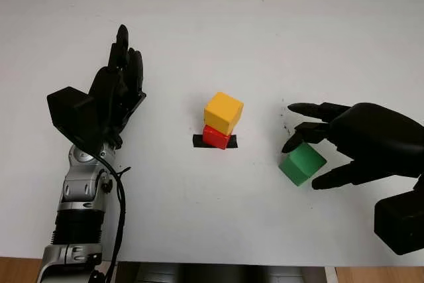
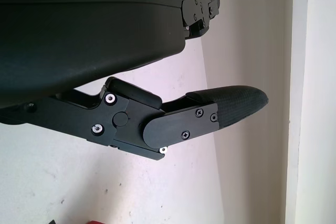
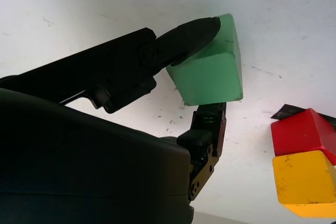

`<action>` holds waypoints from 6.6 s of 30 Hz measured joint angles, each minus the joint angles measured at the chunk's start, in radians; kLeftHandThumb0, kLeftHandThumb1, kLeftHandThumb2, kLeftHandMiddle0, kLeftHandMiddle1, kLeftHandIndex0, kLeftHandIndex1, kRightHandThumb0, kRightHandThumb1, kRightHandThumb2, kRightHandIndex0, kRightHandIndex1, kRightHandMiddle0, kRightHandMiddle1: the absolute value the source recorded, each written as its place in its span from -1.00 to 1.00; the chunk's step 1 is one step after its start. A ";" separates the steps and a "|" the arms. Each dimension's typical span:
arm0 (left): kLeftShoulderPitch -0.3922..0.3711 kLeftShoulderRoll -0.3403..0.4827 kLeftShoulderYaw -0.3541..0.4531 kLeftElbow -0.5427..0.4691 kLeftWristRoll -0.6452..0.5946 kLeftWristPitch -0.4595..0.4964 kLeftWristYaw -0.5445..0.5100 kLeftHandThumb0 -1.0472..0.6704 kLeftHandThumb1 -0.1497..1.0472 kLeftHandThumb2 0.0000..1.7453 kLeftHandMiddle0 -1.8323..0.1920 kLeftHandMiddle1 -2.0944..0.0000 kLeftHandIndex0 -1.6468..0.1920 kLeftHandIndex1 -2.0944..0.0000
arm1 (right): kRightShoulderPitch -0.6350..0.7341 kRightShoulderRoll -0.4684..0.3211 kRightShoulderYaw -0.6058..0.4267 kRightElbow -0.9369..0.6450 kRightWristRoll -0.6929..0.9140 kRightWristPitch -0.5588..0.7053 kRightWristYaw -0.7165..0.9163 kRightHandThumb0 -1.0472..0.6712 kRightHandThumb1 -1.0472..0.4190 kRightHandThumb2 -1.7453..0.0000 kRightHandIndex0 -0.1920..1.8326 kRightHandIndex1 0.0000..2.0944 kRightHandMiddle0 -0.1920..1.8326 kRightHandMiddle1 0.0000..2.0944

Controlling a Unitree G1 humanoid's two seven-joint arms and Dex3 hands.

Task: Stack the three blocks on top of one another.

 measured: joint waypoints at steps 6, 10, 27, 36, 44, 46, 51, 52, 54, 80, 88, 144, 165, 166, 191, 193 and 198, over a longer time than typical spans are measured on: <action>0.000 0.000 0.000 0.000 0.002 0.000 0.000 -0.66 1.00 -0.23 0.99 0.95 1.00 0.95 | -0.010 0.011 0.005 0.022 -0.009 -0.037 -0.045 -0.25 -0.79 0.94 -0.44 -0.91 -0.26 0.21; 0.000 0.000 -0.001 0.001 0.003 0.000 0.000 -0.66 1.00 -0.24 0.99 0.95 1.00 0.95 | -0.019 0.013 0.007 0.031 -0.016 -0.042 -0.058 -0.26 -0.77 0.95 -0.42 -0.91 -0.27 0.22; -0.003 0.000 -0.005 0.002 0.006 -0.003 0.003 -0.64 1.00 -0.24 1.00 0.95 1.00 0.96 | -0.168 0.023 0.010 -0.002 0.144 0.269 0.105 -0.24 -0.75 0.94 -0.41 -0.92 -0.25 0.21; -0.008 -0.003 -0.008 0.005 0.012 -0.012 0.012 -0.64 1.00 -0.23 0.99 0.95 0.99 0.96 | -0.466 0.037 0.059 0.060 0.275 0.434 0.233 -0.19 -0.73 0.94 -0.39 -0.93 -0.20 0.15; -0.009 -0.004 -0.009 0.007 0.017 -0.012 0.015 -0.64 1.00 -0.23 0.98 0.95 0.99 0.96 | -0.659 0.089 0.141 0.156 0.304 0.523 0.284 -0.20 -0.76 0.93 -0.42 -0.95 -0.27 0.23; -0.009 -0.005 -0.009 0.007 0.017 -0.012 0.016 -0.64 1.00 -0.23 0.98 0.95 0.99 0.96 | -0.698 0.100 0.167 0.189 0.297 0.510 0.289 -0.24 -0.76 0.94 -0.42 -0.95 -0.25 0.28; -0.009 -0.007 -0.009 0.006 0.017 -0.010 0.021 -0.64 1.00 -0.24 0.97 0.95 0.98 0.95 | -0.801 0.138 0.216 0.276 0.296 0.479 0.330 -0.27 -0.77 0.93 -0.44 -0.96 -0.25 0.32; -0.009 -0.008 -0.009 0.006 0.017 -0.010 0.021 -0.64 1.00 -0.24 0.97 0.95 0.98 0.95 | -0.824 0.146 0.228 0.288 0.294 0.479 0.341 -0.27 -0.78 0.93 -0.45 -0.96 -0.27 0.34; -0.009 -0.009 -0.009 0.006 0.017 -0.010 0.021 -0.64 1.00 -0.24 0.98 0.95 0.98 0.95 | -0.865 0.162 0.249 0.315 0.288 0.475 0.362 -0.28 -0.78 0.94 -0.43 -0.95 -0.28 0.37; -0.008 -0.010 -0.006 -0.018 0.021 0.003 0.036 -0.68 1.00 -0.27 0.96 0.95 0.98 0.95 | -1.160 0.322 0.397 0.644 0.238 0.366 0.546 -0.34 -0.82 0.93 -0.40 -0.94 -0.31 0.42; -0.007 -0.011 -0.006 -0.018 0.023 0.003 0.036 -0.67 1.00 -0.26 0.97 0.95 0.99 0.95 | -1.160 0.326 0.397 0.648 0.256 0.390 0.599 -0.36 -0.82 0.94 -0.40 -0.94 -0.28 0.43; 0.003 -0.035 -0.025 -0.043 0.040 0.023 0.066 -0.65 1.00 -0.24 0.97 0.95 0.97 0.95 | -1.157 0.366 0.405 0.672 0.216 0.345 0.620 -0.37 -0.79 0.94 -0.37 -0.93 -0.32 0.44; 0.011 -0.046 -0.025 -0.051 0.040 0.027 0.072 -0.63 1.00 -0.25 0.96 0.95 0.96 0.95 | -1.145 0.367 0.406 0.686 0.209 0.289 0.599 -0.36 -0.78 0.94 -0.39 -0.95 -0.30 0.43; 0.011 -0.046 -0.025 -0.051 0.040 0.027 0.072 -0.63 1.00 -0.25 0.96 0.95 0.96 0.95 | -1.144 0.367 0.406 0.686 0.210 0.289 0.598 -0.36 -0.78 0.94 -0.39 -0.95 -0.29 0.43; 0.016 -0.046 -0.025 -0.062 0.040 0.034 0.080 -0.64 1.00 -0.26 0.95 0.95 0.95 0.95 | -1.107 0.366 0.422 0.663 0.175 0.297 0.583 -0.48 -0.70 0.94 -0.57 -1.00 -0.75 -0.06; 0.016 -0.046 -0.025 -0.062 0.040 0.034 0.076 -0.64 1.00 -0.26 0.94 0.95 0.94 0.95 | -1.107 0.366 0.422 0.654 0.170 0.298 0.583 -0.50 -0.71 0.94 -0.59 -1.00 -0.80 -0.11; 0.016 -0.046 -0.025 -0.062 0.040 0.034 0.075 -0.64 1.00 -0.27 0.95 0.95 0.95 0.95 | -1.107 0.366 0.422 0.638 0.168 0.295 0.586 -0.55 -0.72 0.94 -0.66 -1.00 -0.89 -0.27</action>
